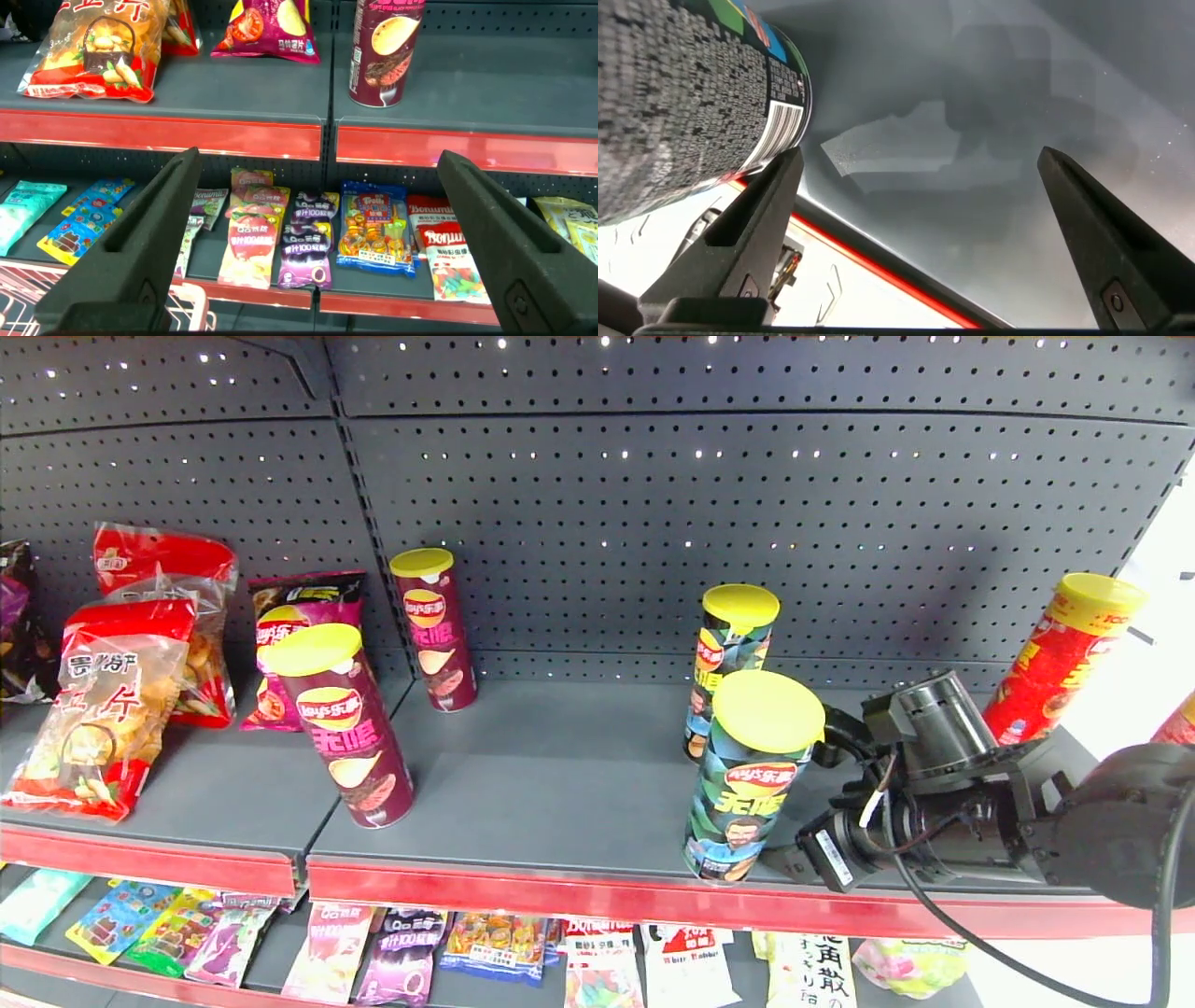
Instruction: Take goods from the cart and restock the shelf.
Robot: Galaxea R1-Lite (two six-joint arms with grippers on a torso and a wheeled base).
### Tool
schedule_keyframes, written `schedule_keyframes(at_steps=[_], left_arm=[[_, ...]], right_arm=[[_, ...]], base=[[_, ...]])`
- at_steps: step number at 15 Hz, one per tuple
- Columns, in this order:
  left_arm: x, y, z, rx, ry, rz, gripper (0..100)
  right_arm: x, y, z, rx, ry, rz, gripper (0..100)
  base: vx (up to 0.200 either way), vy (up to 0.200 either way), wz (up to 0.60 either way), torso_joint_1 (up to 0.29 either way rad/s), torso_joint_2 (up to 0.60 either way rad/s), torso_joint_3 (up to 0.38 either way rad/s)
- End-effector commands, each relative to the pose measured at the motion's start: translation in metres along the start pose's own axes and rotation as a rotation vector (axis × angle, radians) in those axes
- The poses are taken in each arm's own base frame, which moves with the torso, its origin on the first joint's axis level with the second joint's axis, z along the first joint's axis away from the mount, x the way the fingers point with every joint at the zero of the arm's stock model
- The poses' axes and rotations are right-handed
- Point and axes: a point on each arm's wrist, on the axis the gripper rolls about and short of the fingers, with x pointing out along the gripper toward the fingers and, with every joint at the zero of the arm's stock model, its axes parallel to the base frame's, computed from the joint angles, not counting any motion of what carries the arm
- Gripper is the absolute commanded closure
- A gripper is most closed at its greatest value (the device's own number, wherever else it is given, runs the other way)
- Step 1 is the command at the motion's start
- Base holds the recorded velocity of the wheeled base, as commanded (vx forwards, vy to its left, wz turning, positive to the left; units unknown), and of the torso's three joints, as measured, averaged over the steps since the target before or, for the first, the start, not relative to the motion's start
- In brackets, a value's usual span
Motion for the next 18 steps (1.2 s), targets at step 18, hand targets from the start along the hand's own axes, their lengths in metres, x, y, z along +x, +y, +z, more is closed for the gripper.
schedule_keyframes(at_steps=[18], left_arm=[[0.000,0.000,0.000,0.000,-0.001,0.000,0]], right_arm=[[-0.006,-0.017,-0.004,0.045,-0.003,-0.045,0]], base=[[0.000,0.000,0.00,0.000,0.00,0.000]])
